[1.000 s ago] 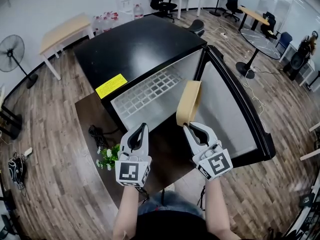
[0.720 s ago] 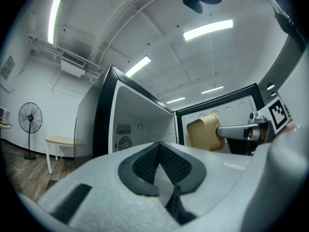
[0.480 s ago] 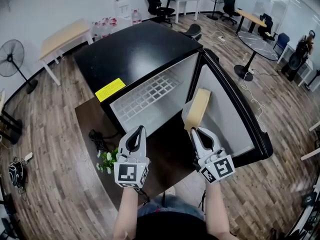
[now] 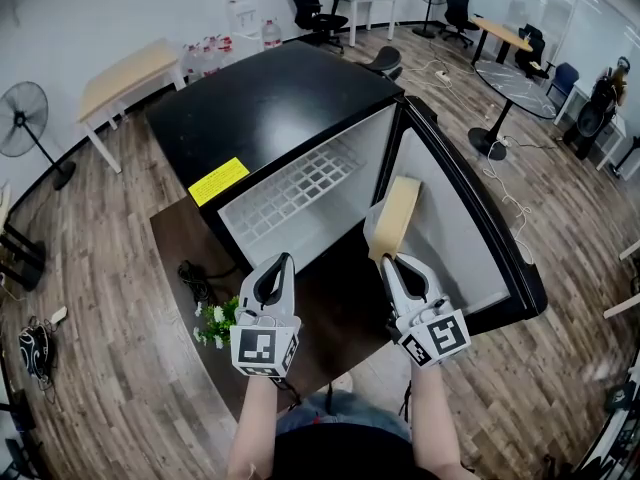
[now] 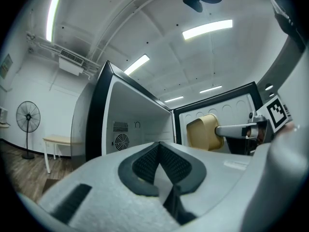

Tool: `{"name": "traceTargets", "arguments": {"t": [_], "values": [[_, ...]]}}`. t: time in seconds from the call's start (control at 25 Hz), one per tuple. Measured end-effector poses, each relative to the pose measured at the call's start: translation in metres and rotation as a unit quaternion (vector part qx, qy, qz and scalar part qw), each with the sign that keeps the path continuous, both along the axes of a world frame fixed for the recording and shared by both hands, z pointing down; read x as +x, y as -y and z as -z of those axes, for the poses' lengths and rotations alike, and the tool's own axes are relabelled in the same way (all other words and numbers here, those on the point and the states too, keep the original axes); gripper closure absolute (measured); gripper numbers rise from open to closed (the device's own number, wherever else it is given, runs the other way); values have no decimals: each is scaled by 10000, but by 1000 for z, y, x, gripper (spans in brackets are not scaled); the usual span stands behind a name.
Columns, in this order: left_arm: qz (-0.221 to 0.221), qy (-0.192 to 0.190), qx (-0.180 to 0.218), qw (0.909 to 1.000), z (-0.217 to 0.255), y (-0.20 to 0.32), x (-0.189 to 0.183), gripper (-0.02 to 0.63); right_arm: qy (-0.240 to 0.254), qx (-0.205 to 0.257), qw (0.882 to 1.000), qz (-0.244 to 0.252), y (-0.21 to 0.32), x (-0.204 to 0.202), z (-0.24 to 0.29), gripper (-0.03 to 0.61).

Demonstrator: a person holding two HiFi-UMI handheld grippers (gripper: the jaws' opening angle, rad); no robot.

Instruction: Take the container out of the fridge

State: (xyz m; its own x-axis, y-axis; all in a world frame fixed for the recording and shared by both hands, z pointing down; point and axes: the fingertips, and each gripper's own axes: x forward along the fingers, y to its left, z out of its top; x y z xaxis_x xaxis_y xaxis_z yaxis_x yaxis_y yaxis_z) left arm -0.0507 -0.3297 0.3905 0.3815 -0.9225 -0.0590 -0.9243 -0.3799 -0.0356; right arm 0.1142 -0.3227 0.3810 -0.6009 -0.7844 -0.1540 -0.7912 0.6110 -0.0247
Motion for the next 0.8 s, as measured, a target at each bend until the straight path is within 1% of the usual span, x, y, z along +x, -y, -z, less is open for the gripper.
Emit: {"name": "traceTargets", "arguments": {"t": [0.24, 0.4, 0.6, 0.8], "values": [[1, -5, -12, 10000, -1, 2, 1, 607, 24, 20, 10000, -1, 0, 2, 1, 554], [3, -14, -22, 10000, -5, -4, -5, 607, -10, 21, 10000, 1, -6, -5, -2, 554], [23, -9, -59, 10000, -4, 3, 2, 607, -46, 4, 10000, 19, 1, 3, 1, 554], [13, -10, -69, 10000, -8, -1, -4, 607, -30, 14, 10000, 18, -3, -4, -2, 554]]}}
